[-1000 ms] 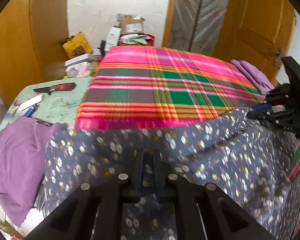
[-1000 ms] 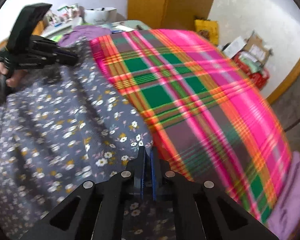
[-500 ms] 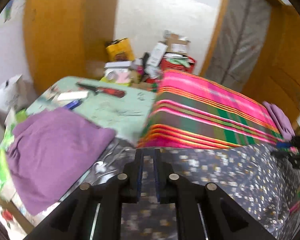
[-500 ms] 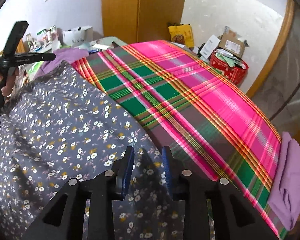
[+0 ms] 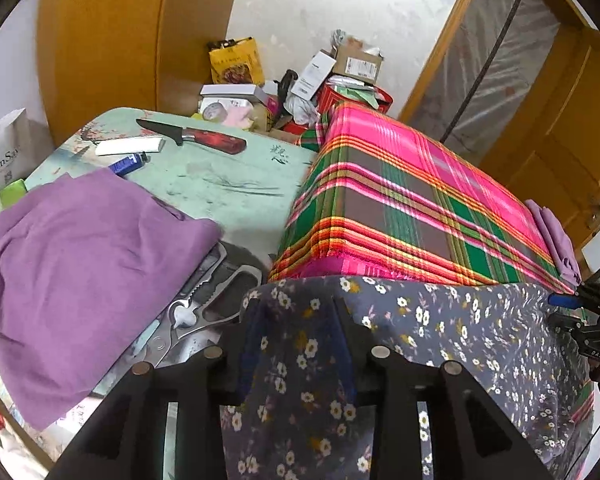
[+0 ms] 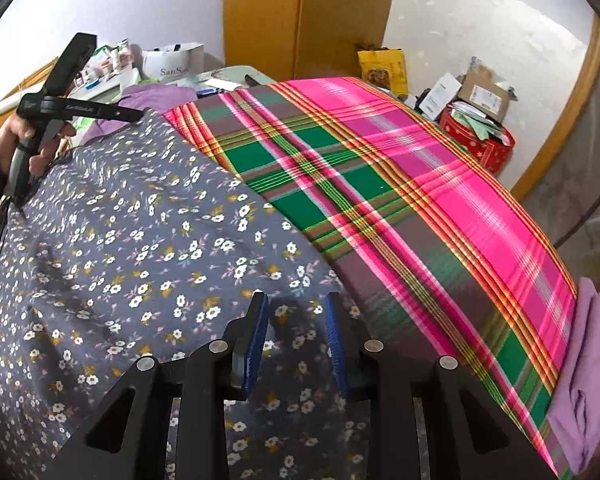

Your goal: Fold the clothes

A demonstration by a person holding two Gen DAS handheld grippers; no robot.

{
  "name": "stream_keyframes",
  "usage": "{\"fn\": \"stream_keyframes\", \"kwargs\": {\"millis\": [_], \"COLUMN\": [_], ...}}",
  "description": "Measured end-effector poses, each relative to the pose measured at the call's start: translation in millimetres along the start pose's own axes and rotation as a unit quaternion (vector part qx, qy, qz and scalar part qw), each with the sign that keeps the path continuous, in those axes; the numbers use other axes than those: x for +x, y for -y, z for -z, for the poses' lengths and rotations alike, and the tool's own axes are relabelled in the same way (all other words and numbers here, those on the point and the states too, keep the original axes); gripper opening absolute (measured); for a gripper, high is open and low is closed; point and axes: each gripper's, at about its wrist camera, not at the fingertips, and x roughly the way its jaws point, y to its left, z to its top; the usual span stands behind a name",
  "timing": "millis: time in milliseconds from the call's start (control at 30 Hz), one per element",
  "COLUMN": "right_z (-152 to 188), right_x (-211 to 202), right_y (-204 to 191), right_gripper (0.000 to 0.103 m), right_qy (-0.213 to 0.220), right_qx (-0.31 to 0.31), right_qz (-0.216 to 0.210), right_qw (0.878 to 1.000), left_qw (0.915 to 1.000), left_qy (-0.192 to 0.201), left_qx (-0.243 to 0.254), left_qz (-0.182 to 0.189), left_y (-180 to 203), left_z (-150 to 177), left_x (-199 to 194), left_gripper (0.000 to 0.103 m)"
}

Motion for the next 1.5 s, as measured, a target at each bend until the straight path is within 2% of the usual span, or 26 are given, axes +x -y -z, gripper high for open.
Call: {"fn": "stream_keyframes", "kwargs": {"millis": [133,233,367,533,767,800,867,1000,1100,1200,1367,1433,1500], "right_z": [-2,-4,-11,-16,-18,-18,-18,-18,-18,-19,-20,-20,-23], "right_x": [4,8,17,24,26,26,26,25,24,24,24,24,24], "right_y": [0,1,4,10,13,13,13,11,10,8,8,9,11], "right_gripper": [0.03,0.03,0.03,0.034,0.035,0.035,0.035,0.035,0.028,0.02,0.019,0.009,0.004], "right_qy": [-0.004,-0.009,-0.018,-0.021,-0.023,-0.024,-0.024,-0.023,-0.023,-0.023,-0.022,-0.018,-0.012], "right_qx": [0.001,0.0,-0.002,0.011,0.013,0.014,0.014,0.009,0.006,-0.001,-0.006,-0.005,-0.001], "right_qz": [-0.003,-0.007,-0.021,-0.044,-0.055,-0.056,-0.055,-0.049,-0.052,-0.057,-0.056,-0.049,-0.035], "right_qw": [1.0,1.0,1.0,0.999,0.998,0.998,0.998,0.998,0.998,0.998,0.998,0.999,0.999], "left_qw": [0.9999,0.9981,0.9948,0.9891,0.985,0.9845,0.9831,0.9708,0.9604,0.9607,0.96,0.9578,0.9575], "left_qy": [0.006,0.02,0.031,0.023,0.028,0.028,0.027,0.029,0.033,0.034,0.041,0.05,0.059], "left_qx": [0.002,0.028,0.068,0.118,0.142,0.146,0.155,0.205,0.234,0.232,0.228,0.226,0.217], "left_qz": [-0.016,-0.05,-0.069,-0.085,-0.094,-0.094,-0.094,-0.121,-0.148,-0.148,-0.157,-0.17,-0.181], "left_y": [0,6,19,32,38,39,42,62,73,72,70,68,65], "left_z": [-3,-7,-11,-11,-8,-7,-6,2,6,5,5,2,-2], "left_x": [-1,-4,-4,5,6,6,6,10,12,11,8,6,4], "left_gripper": [0.036,0.036,0.036,0.036,0.036,0.034,0.022,0.001,0.0,0.0,0.0,0.0,0.0]}}
